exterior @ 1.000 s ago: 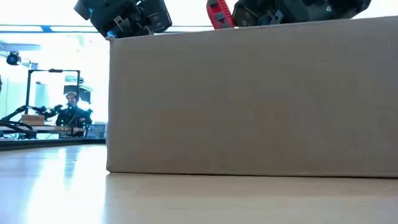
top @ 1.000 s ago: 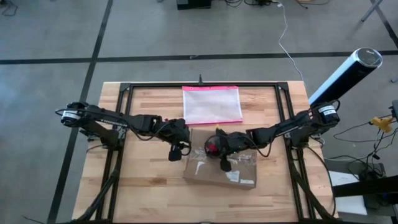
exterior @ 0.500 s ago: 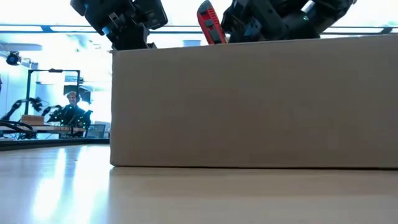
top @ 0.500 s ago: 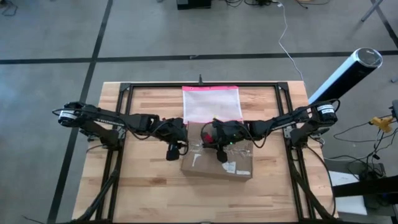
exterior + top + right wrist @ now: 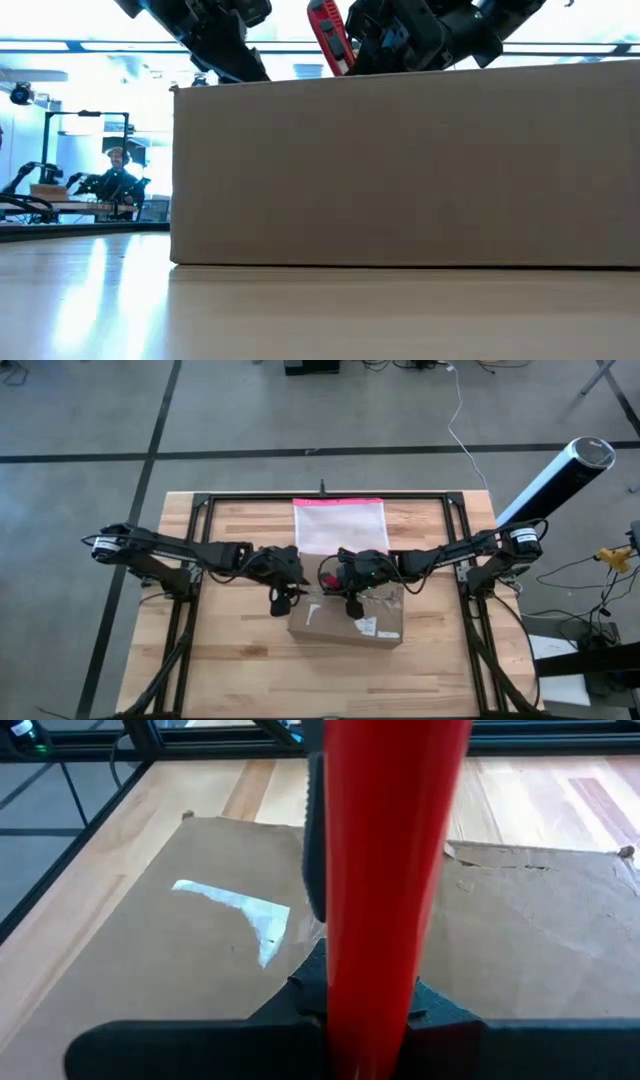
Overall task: Unpack boxes
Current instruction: Open the cardboard box using the box cutter
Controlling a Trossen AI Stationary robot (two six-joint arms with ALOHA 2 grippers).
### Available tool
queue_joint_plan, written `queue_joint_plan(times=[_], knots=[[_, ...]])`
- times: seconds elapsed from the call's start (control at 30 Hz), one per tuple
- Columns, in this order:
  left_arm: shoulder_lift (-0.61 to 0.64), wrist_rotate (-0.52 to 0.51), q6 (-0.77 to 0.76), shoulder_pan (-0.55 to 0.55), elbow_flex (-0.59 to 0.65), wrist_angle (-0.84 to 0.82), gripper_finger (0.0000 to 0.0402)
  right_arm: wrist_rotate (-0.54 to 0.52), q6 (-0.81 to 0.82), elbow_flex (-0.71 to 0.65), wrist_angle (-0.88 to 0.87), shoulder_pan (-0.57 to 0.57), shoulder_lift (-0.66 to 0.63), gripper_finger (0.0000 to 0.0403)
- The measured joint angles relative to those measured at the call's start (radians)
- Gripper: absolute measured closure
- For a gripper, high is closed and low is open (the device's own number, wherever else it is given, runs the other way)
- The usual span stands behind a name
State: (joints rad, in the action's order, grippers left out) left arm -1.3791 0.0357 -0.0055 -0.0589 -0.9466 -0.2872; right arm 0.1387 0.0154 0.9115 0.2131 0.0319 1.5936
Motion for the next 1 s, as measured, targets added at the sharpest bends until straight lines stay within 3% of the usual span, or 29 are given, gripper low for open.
queue_joint_plan(times=[0.37,1.0], knots=[[-0.117,0.034,0.076,0.001,0.000,0.100,0.0270,0.000,0.018,0.000,0.003,0.000,0.000,0.0398],[-0.146,0.022,0.007,0.051,0.010,0.049,0.0297,-0.020,0.115,0.001,-0.019,0.050,0.000,0.0398]])
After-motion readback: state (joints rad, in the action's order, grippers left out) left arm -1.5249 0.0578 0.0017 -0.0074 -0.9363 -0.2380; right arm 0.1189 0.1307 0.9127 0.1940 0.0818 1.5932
